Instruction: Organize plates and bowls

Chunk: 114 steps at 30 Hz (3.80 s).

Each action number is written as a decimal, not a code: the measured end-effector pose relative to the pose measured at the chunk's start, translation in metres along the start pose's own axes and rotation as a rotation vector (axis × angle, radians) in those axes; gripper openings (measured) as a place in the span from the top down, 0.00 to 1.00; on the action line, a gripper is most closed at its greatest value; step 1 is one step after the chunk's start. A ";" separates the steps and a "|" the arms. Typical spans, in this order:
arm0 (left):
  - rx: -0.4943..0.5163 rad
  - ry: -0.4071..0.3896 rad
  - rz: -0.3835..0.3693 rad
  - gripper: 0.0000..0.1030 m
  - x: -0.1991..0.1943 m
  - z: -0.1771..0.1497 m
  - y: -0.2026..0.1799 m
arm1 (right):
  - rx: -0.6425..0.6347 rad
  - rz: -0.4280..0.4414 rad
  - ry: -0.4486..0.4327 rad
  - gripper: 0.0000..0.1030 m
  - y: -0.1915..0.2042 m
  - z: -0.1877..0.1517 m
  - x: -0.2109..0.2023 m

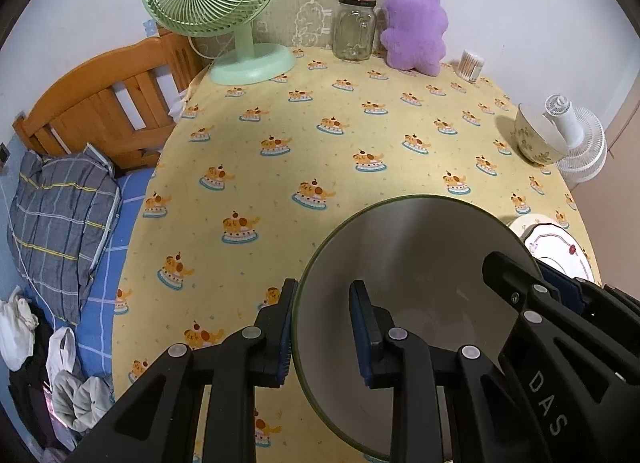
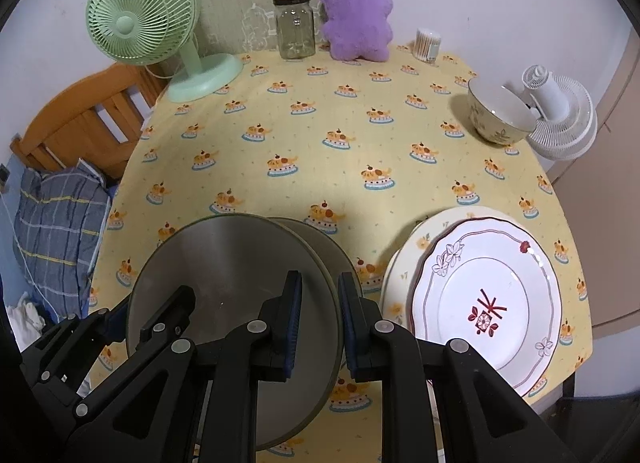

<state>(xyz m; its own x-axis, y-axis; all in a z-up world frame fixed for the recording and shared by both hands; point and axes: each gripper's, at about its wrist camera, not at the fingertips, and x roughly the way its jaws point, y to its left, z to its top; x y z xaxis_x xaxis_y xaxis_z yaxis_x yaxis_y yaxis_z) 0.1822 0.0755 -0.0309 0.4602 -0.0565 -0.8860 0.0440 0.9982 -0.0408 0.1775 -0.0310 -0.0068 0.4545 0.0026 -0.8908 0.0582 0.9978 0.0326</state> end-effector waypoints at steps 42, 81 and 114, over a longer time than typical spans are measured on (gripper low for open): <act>0.044 0.107 -0.041 0.65 0.044 0.012 -0.016 | 0.047 -0.024 0.065 0.69 -0.016 0.011 0.043; -0.008 -0.106 -0.014 0.18 -0.044 0.038 -0.084 | 0.005 0.088 -0.142 0.15 -0.088 0.036 -0.051; -0.061 -0.133 0.053 0.17 0.031 0.145 -0.278 | -0.062 0.084 -0.149 0.15 -0.285 0.157 0.007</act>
<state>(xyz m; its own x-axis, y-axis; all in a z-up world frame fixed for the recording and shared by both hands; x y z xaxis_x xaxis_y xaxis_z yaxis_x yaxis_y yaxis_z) 0.3127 -0.2065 0.0202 0.5743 -0.0016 -0.8186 -0.0356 0.9990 -0.0269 0.3035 -0.3261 0.0486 0.5820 0.0810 -0.8091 -0.0386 0.9967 0.0721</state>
